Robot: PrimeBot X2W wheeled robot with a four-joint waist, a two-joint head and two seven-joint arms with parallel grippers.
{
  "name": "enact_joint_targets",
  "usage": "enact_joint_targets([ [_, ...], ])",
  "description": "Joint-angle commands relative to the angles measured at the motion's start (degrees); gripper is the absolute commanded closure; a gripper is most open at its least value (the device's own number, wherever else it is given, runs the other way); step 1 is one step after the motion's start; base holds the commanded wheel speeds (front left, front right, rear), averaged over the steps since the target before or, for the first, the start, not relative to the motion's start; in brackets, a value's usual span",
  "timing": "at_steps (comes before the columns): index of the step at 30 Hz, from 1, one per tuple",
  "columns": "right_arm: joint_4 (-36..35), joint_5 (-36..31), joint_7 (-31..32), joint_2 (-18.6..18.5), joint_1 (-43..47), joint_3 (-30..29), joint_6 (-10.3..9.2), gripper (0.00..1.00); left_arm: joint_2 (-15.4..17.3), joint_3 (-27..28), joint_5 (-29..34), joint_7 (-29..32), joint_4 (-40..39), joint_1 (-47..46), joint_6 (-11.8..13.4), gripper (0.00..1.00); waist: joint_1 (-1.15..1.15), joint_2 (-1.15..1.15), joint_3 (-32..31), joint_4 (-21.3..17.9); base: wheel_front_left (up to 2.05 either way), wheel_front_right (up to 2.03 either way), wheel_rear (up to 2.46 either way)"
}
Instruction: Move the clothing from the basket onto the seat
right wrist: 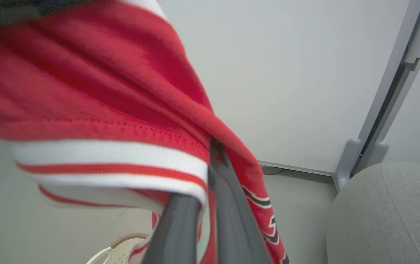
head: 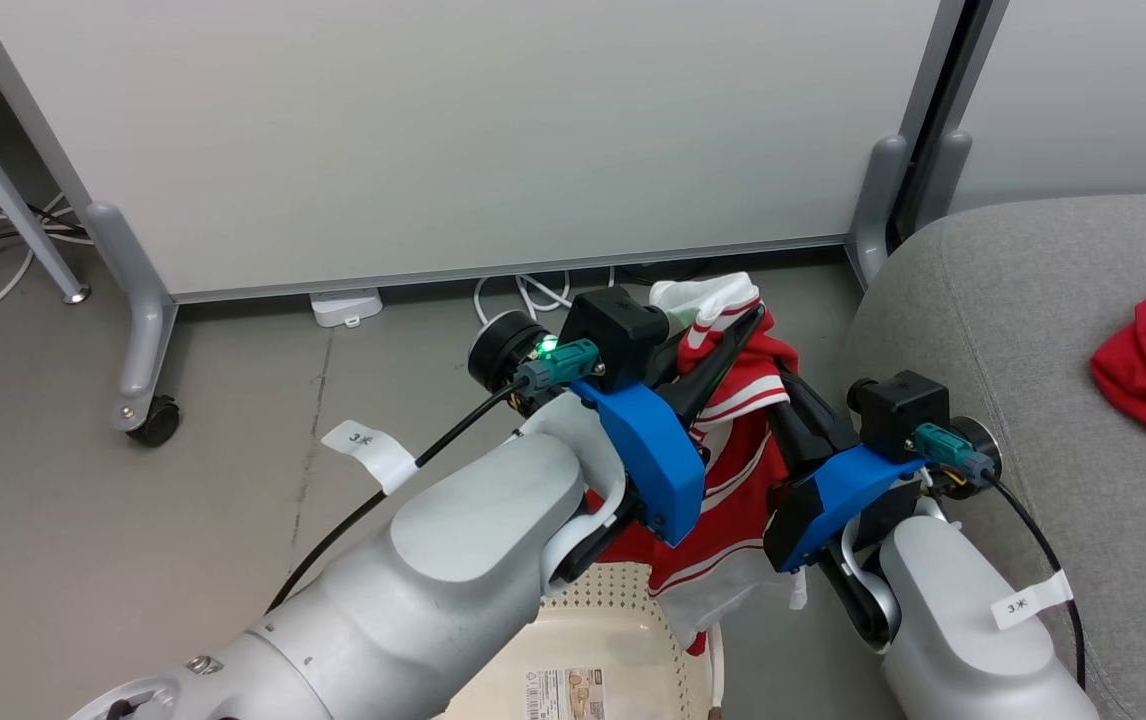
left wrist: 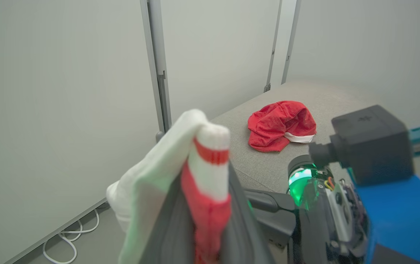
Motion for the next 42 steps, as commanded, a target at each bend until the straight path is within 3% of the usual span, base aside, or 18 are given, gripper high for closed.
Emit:
enact_joint_targets([
  [1,-0.14,0.05,-0.21,-0.07,-0.48,-0.15,0.01,1.00,0.02,-0.11,-0.22,-0.34,0.26,-0.58,0.12,1.00,0.00,0.00,-0.03,-0.13,0.00,0.00,0.00],
  [3,-0.28,0.15,-0.21,-0.07,-0.38,-0.24,0.01,1.00,0.02,-0.15,-0.22,-0.32,0.61,-0.41,0.17,0.96,0.00,0.00,-0.06,-0.38,0.00,0.00,0.00],
  [6,-0.66,0.11,-0.21,-0.07,-0.25,-0.41,0.01,1.00,0.02,-0.17,-0.10,-0.55,0.94,-0.18,0.19,0.52,0.00,0.00,-0.01,-0.67,0.00,0.00,0.00],
  [7,-0.83,0.08,-0.22,-0.07,-0.17,-0.44,0.02,1.00,0.01,-0.17,0.00,-0.63,1.04,-0.08,0.16,0.23,0.00,0.00,0.01,-0.76,0.00,0.00,0.00],
  [8,-1.01,0.03,-0.22,-0.07,-0.09,-0.49,0.02,1.00,0.01,-0.13,0.14,-0.75,1.10,0.05,0.14,0.02,0.00,0.00,0.04,-0.83,0.00,0.00,0.00],
  [15,-3.35,-1.32,-0.22,-0.07,0.85,-1.55,0.02,1.00,1.32,2.13,1.34,-1.18,1.22,2.07,0.51,0.00,0.00,0.00,0.26,-1.39,0.00,0.00,0.00],
  [19,-5.08,-1.73,-0.22,-0.07,1.16,-1.71,0.02,1.00,3.46,6.49,3.53,-1.23,-1.65,4.87,1.47,0.00,0.00,0.00,0.50,-2.17,0.00,0.00,0.00],
  [27,-7.80,-1.28,-0.22,-0.07,2.34,-1.89,0.01,1.00,9.57,18.34,11.19,-1.26,-10.60,15.75,3.28,0.00,0.00,0.00,1.33,-4.43,0.00,0.00,0.00],
  [31,-9.76,-0.22,-0.22,-0.07,3.14,-2.11,0.02,1.00,12.04,27.25,17.58,-1.22,-16.83,23.97,2.69,0.00,0.00,0.00,2.20,-6.00,0.00,0.00,0.00],
  [42,-12.26,-0.02,-0.21,-0.06,5.32,-2.04,0.02,1.00,10.84,45.97,29.33,-1.23,-22.54,40.13,-0.65,0.00,0.00,0.00,2.79,-10.05,0.00,0.00,0.00],
])
